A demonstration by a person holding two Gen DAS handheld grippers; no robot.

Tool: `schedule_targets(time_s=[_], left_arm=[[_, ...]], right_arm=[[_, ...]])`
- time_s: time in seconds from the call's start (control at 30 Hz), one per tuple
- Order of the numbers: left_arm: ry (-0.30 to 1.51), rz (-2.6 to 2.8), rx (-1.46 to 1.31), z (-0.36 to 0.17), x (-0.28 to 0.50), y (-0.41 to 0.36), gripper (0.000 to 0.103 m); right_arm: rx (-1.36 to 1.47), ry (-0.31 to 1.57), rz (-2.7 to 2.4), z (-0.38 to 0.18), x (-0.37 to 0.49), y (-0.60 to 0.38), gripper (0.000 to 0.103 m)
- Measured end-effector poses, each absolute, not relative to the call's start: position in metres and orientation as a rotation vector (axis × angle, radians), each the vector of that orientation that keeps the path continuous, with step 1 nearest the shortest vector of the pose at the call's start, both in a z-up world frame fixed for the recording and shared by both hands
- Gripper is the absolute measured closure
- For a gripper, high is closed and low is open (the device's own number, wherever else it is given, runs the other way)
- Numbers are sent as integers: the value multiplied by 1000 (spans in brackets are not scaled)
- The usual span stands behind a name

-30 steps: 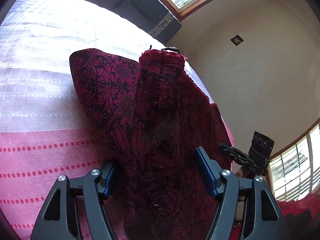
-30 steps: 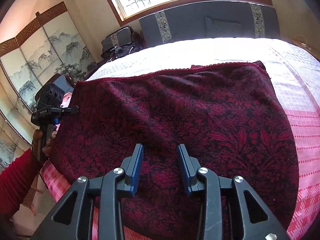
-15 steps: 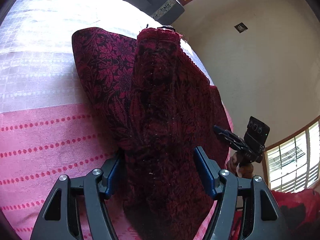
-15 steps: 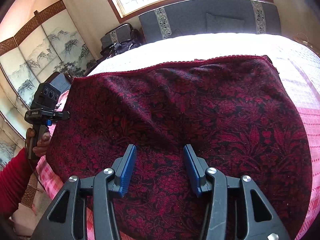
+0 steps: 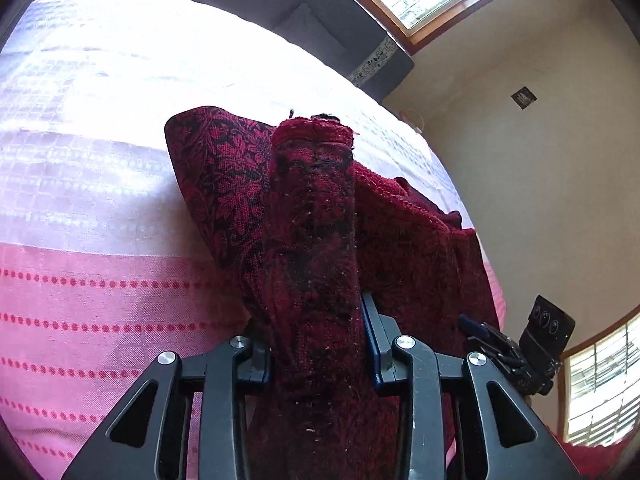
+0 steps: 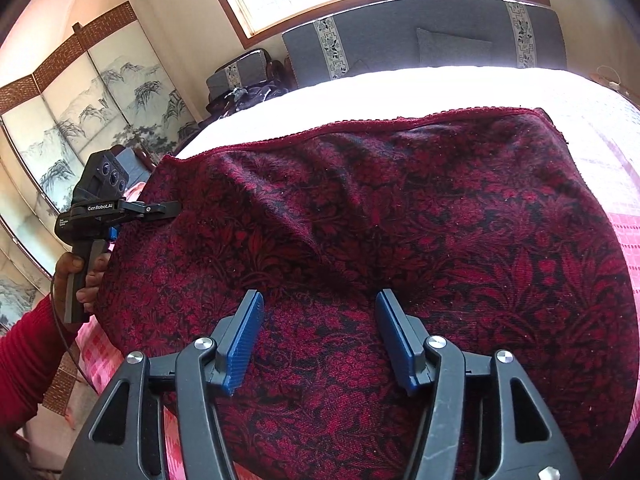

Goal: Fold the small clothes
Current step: 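Lift the side edge with the left tool and fold it over the body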

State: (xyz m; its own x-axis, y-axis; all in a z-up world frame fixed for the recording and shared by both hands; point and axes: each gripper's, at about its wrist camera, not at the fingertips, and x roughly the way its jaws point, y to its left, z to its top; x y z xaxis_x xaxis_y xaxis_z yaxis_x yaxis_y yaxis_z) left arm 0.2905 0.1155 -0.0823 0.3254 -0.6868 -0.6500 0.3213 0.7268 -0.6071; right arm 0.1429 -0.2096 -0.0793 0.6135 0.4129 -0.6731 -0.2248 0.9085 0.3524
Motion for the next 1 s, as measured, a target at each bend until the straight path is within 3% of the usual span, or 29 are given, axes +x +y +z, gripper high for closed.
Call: schedule_targets(time_s=[0.27, 1.0], left_arm=[[951, -475, -51, -38, 254, 54, 71], [861, -310, 292, -22, 223, -5, 77]], right_arm=[[315, 824, 400, -84, 142, -222, 47], [373, 785, 453, -89, 138, -237, 36]])
